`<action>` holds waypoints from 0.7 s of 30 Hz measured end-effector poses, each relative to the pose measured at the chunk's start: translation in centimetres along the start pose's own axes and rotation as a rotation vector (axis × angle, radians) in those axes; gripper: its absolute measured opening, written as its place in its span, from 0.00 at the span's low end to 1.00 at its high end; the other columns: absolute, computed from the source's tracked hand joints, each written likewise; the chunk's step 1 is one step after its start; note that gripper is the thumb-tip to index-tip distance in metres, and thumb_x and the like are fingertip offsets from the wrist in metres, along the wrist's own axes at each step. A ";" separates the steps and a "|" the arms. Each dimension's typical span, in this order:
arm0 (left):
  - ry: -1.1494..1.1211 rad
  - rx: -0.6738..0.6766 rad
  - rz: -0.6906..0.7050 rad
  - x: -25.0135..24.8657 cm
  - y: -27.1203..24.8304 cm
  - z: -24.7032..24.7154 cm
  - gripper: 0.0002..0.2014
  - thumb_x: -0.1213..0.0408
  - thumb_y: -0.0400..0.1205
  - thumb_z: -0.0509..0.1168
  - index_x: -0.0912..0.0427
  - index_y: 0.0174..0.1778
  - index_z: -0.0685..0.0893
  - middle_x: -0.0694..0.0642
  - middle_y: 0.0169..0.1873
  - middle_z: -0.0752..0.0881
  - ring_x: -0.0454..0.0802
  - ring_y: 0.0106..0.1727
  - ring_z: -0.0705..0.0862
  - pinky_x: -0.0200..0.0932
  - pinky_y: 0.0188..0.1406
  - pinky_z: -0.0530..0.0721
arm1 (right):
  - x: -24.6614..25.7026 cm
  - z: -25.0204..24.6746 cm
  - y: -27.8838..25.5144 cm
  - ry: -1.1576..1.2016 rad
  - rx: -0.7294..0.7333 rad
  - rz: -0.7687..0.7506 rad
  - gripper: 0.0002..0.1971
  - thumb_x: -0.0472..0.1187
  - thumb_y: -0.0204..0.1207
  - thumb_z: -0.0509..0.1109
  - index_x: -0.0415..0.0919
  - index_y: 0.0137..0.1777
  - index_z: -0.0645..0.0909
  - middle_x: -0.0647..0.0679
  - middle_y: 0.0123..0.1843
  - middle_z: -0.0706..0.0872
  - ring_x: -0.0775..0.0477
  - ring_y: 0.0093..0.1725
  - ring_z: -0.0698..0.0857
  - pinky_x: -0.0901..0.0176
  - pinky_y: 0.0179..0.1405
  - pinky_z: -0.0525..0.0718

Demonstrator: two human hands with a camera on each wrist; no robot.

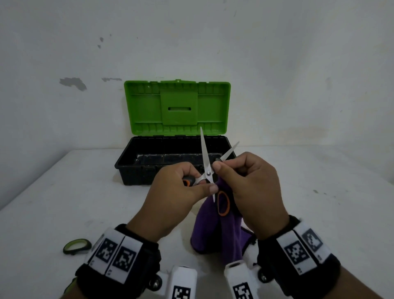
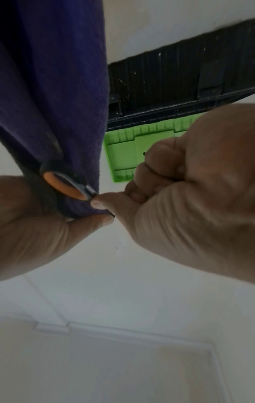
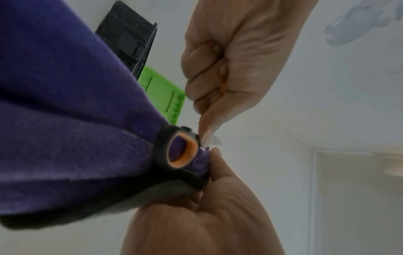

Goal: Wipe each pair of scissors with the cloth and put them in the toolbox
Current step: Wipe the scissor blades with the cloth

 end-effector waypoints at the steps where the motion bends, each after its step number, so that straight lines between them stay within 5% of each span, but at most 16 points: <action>1: 0.006 0.000 0.008 -0.1 0.0 0.0 0.13 0.61 0.67 0.82 0.57 0.31 0.83 0.48 0.21 0.76 0.39 0.23 0.70 0.30 0.22 0.70 | 0.0 -0.2 0.3 -0.008 -0.020 -0.003 0.11 0.42 0.70 0.83 0.44 0.32 0.84 0.43 0.30 0.90 0.45 0.29 0.87 0.52 0.30 0.85; 7: 0.011 -0.003 0.010 0.0 0.2 -0.2 0.14 0.58 0.66 0.82 0.55 0.30 0.82 0.54 0.23 0.77 0.45 0.26 0.72 0.40 0.27 0.73 | 0.4 -0.3 0.3 0.004 -0.032 -0.014 0.13 0.42 0.70 0.83 0.40 0.31 0.83 0.43 0.26 0.88 0.48 0.25 0.84 0.56 0.26 0.81; 16: -0.009 -0.012 0.011 -0.1 -0.2 0.1 0.13 0.58 0.66 0.82 0.55 0.30 0.83 0.48 0.21 0.75 0.43 0.24 0.69 0.32 0.23 0.71 | 0.6 -0.9 0.8 0.008 -0.031 -0.003 0.12 0.42 0.70 0.83 0.42 0.31 0.84 0.41 0.29 0.90 0.39 0.29 0.88 0.48 0.32 0.87; 21: -0.021 0.008 0.004 -0.2 -0.3 0.2 0.13 0.57 0.65 0.82 0.53 0.29 0.83 0.53 0.23 0.79 0.44 0.26 0.73 0.32 0.25 0.73 | 0.9 -2.1 1.8 0.022 -0.097 -0.013 0.13 0.43 0.69 0.83 0.37 0.33 0.84 0.40 0.30 0.90 0.47 0.29 0.86 0.54 0.31 0.85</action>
Point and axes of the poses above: each hand's wrist, its own y-axis towards the middle knuckle, its own z-axis out of the palm, x = y × z, the point moved 4 cm from there along y, towards the middle knuckle
